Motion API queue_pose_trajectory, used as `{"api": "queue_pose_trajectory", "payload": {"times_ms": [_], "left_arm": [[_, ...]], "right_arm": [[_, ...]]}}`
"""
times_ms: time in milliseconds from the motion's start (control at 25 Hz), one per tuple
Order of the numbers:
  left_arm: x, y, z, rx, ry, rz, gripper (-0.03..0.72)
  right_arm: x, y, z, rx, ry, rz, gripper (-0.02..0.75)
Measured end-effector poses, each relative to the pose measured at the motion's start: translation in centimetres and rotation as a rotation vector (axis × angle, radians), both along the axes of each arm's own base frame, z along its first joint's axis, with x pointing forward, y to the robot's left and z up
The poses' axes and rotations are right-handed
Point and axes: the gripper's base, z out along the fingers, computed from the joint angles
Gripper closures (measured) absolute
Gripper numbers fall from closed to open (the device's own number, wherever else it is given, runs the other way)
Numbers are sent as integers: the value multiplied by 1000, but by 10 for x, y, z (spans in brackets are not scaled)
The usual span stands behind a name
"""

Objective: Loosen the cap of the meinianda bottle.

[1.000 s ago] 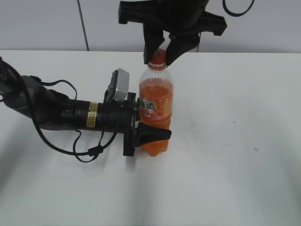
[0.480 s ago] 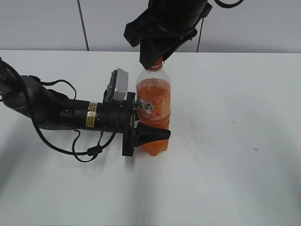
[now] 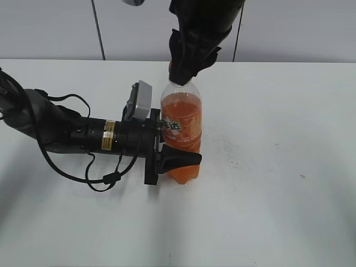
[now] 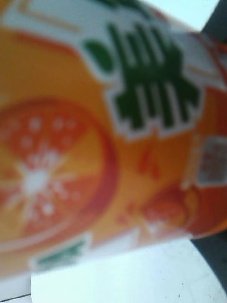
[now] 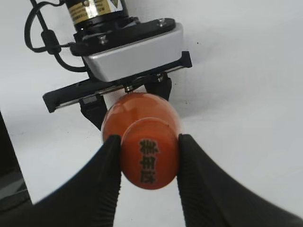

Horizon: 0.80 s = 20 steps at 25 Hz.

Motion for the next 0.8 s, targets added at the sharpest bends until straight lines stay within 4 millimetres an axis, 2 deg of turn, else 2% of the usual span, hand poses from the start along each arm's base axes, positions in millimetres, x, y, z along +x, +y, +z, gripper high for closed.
{"api": "queue_pose_trajectory", "payload": {"times_ms": [200,560,800], "left_arm": [[0,0,0,3,-3,-8,298],[0,0,0,6,-10,-16,298],[0,0,0,8,-7,-16,298]], "right_arm": [[0,0,0,-26,-36,111,464],[-1,-1,1,-39,-55,175,465],[-11,-6,23,8,-88,178,465]]}}
